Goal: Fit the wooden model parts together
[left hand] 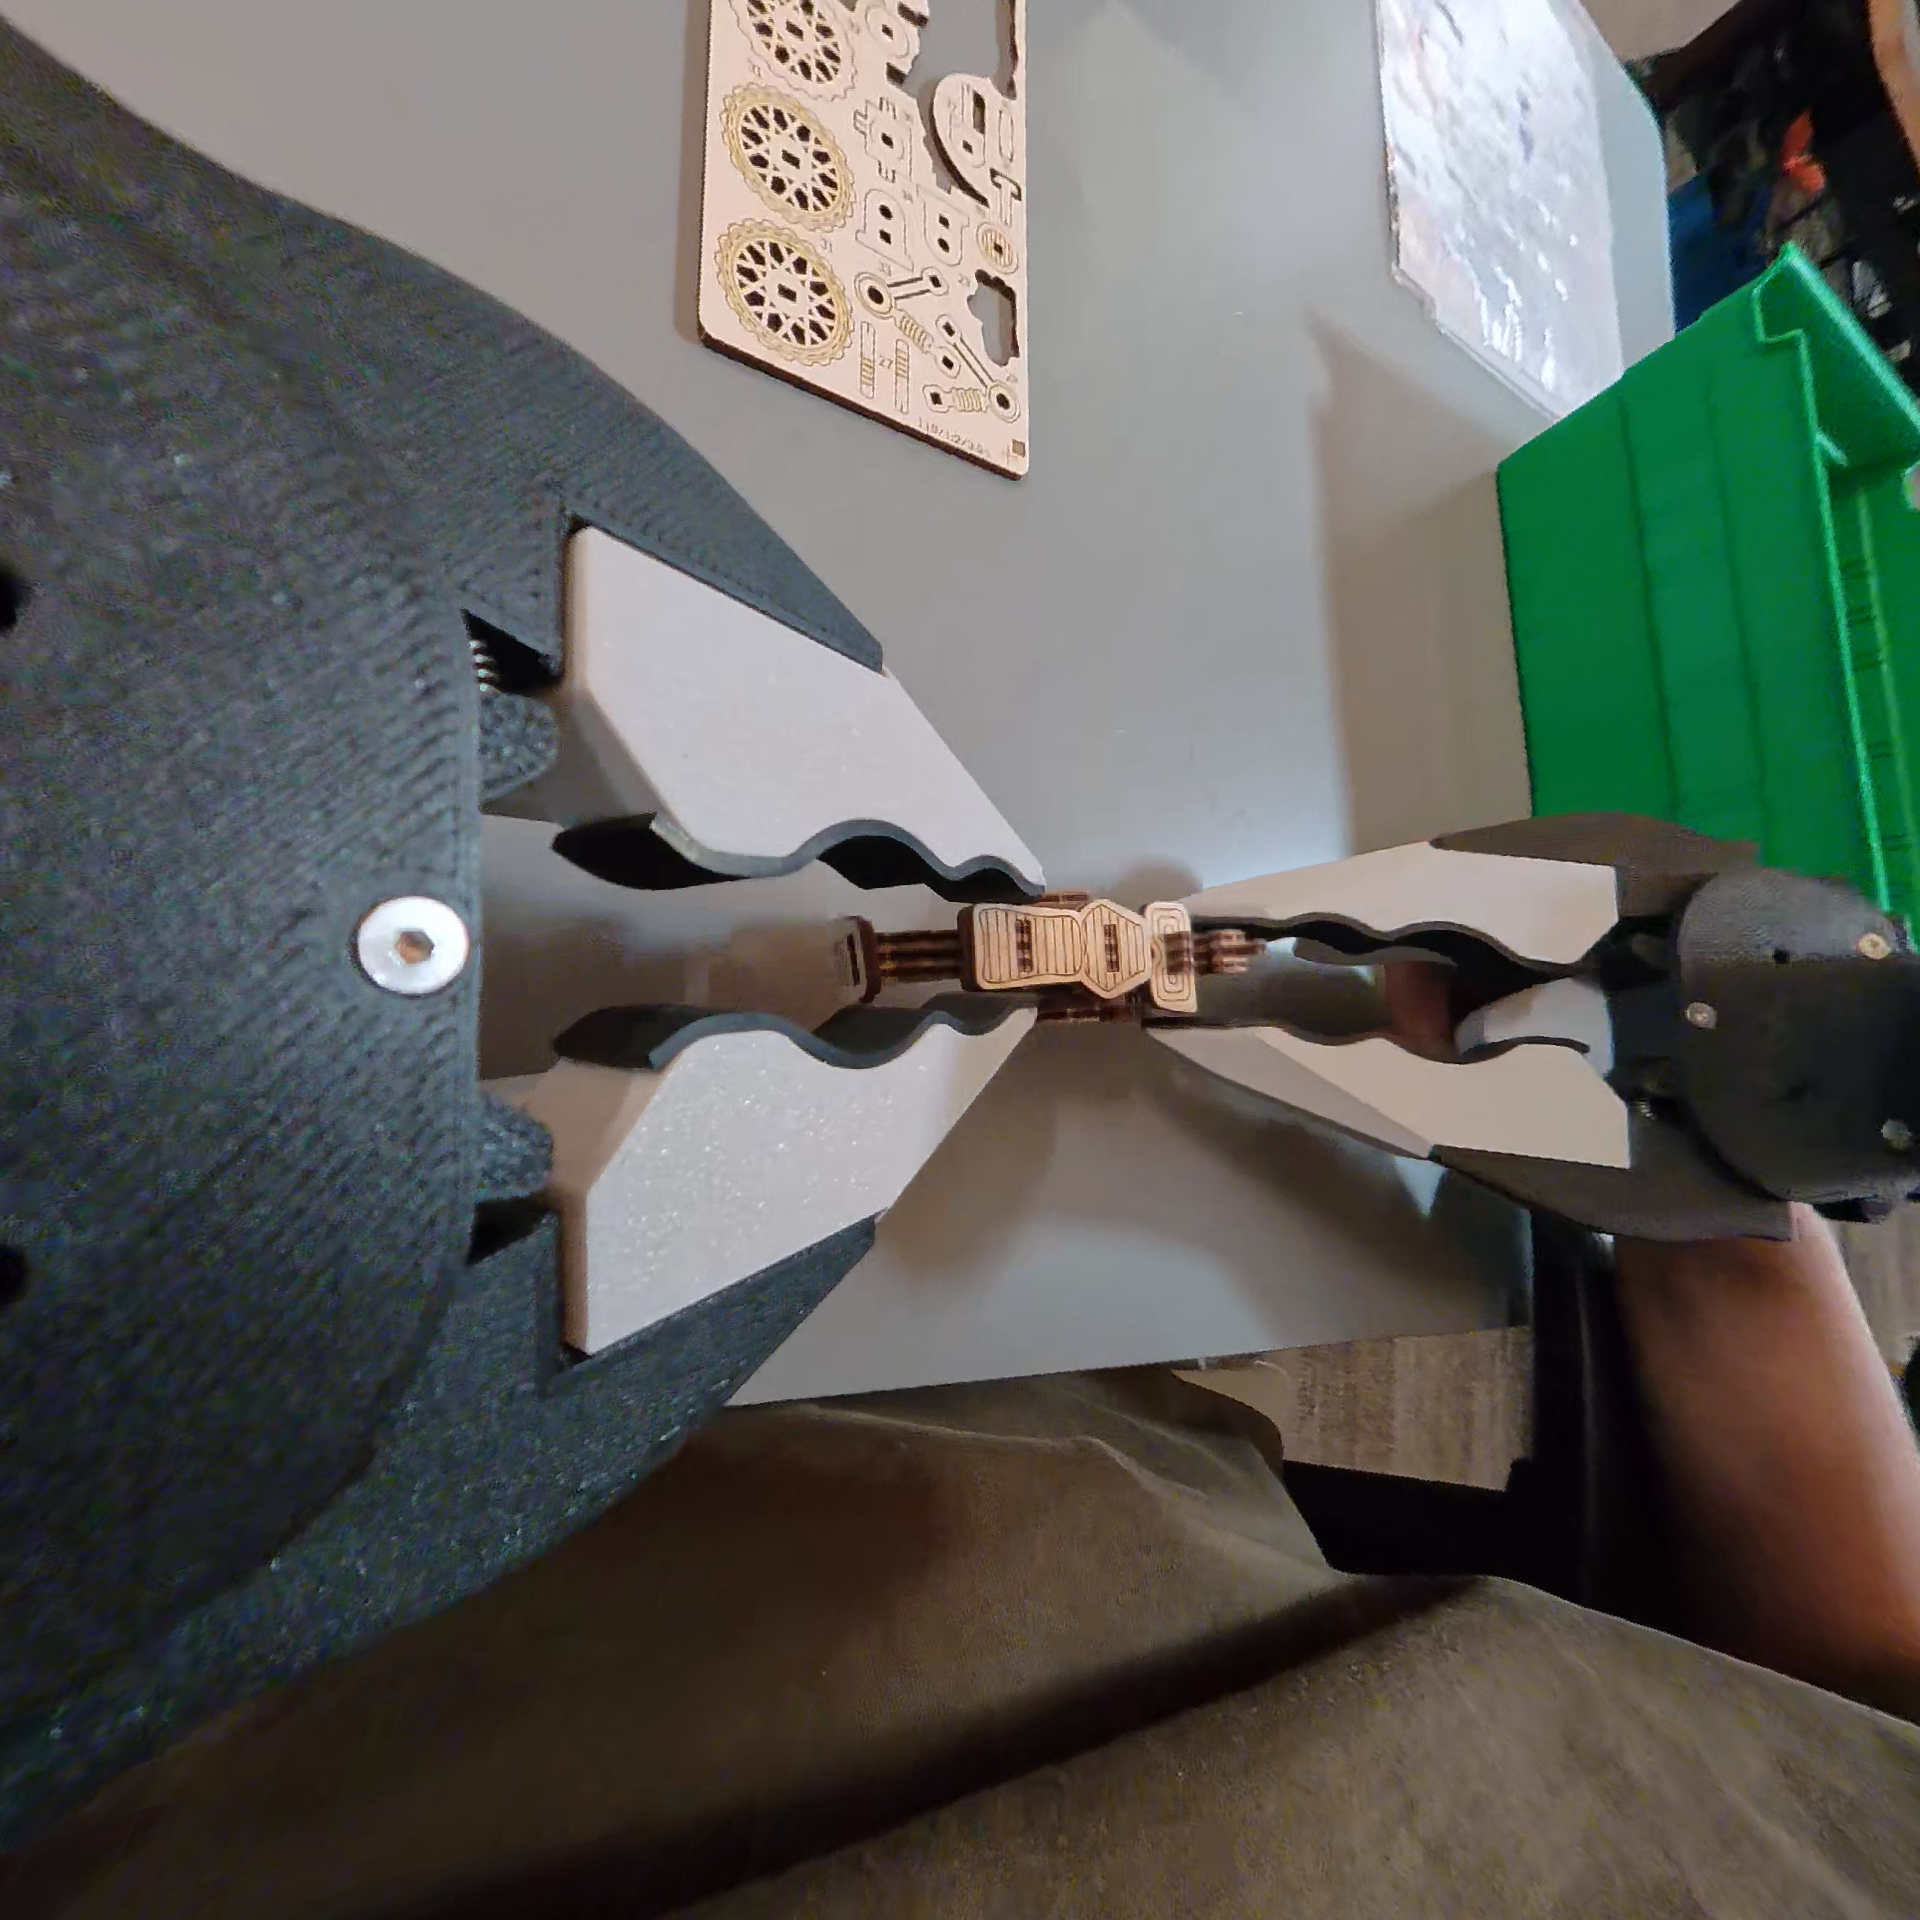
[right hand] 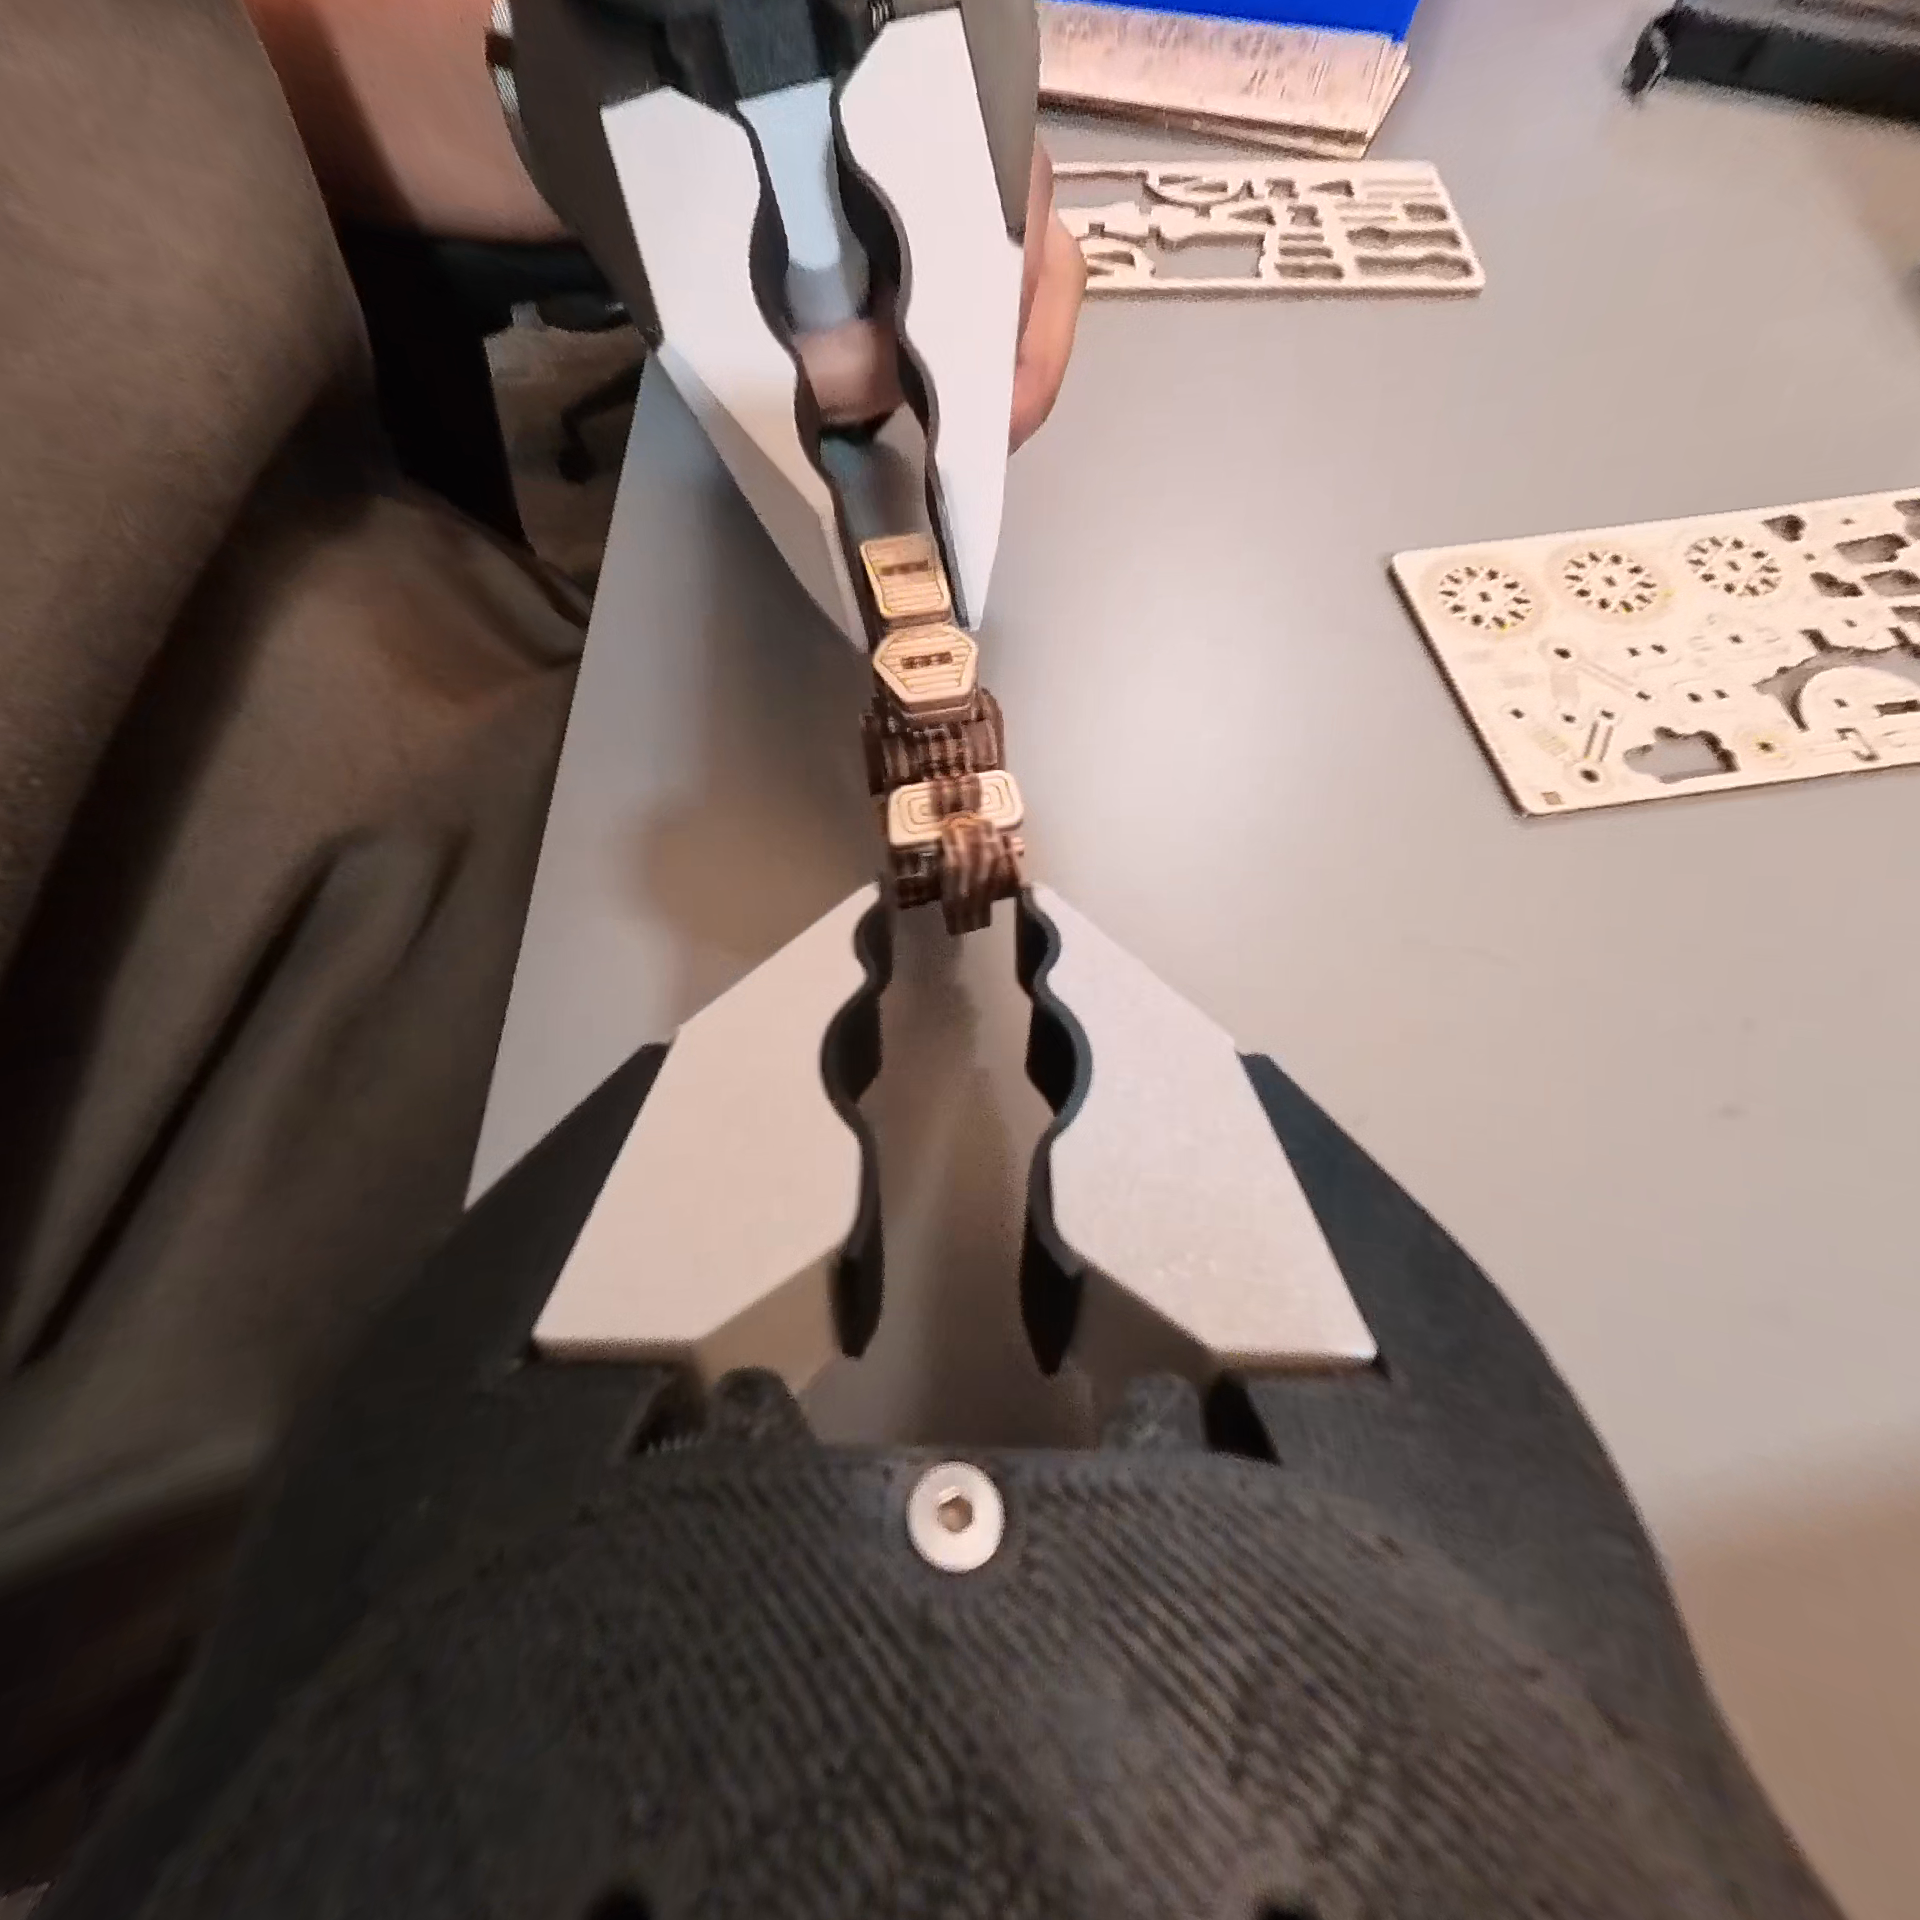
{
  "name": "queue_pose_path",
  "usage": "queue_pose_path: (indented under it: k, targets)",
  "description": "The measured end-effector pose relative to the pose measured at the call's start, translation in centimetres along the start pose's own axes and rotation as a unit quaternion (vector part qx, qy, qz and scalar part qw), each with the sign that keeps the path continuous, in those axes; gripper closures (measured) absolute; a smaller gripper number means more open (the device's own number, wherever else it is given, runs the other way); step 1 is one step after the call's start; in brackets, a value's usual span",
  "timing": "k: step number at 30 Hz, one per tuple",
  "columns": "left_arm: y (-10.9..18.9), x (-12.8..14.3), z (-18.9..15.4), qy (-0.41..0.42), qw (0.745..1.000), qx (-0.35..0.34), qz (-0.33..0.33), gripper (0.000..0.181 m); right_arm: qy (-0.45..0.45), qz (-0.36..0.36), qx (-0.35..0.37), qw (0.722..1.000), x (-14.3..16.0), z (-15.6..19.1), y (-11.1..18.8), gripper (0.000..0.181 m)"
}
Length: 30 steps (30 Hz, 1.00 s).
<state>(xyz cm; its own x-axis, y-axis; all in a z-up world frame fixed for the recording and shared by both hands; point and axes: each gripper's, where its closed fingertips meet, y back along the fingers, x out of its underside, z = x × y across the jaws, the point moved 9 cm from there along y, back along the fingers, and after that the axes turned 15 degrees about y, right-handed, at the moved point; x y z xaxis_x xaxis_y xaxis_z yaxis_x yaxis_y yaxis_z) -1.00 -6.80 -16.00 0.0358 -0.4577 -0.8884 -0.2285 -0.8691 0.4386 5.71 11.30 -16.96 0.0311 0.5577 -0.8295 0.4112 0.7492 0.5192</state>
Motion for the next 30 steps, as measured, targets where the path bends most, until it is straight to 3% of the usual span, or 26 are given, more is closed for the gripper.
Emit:
queue_pose_path:
  k: [4, 30]
  targets:
    - [-0.41, 0.35, -0.09, -0.009, 0.999, -0.01, 0.029, 0.168, 0.009, 0.027, 0.01, 1.0, 0.35, -0.01, -0.29, 0.17]
    - [-0.43, 0.59, 0.29, 0.013, 0.998, -0.007, 0.053, 0.156, 0.008, 0.055, 0.014, 0.998, 0.89, -0.24, -0.39, 0.159]
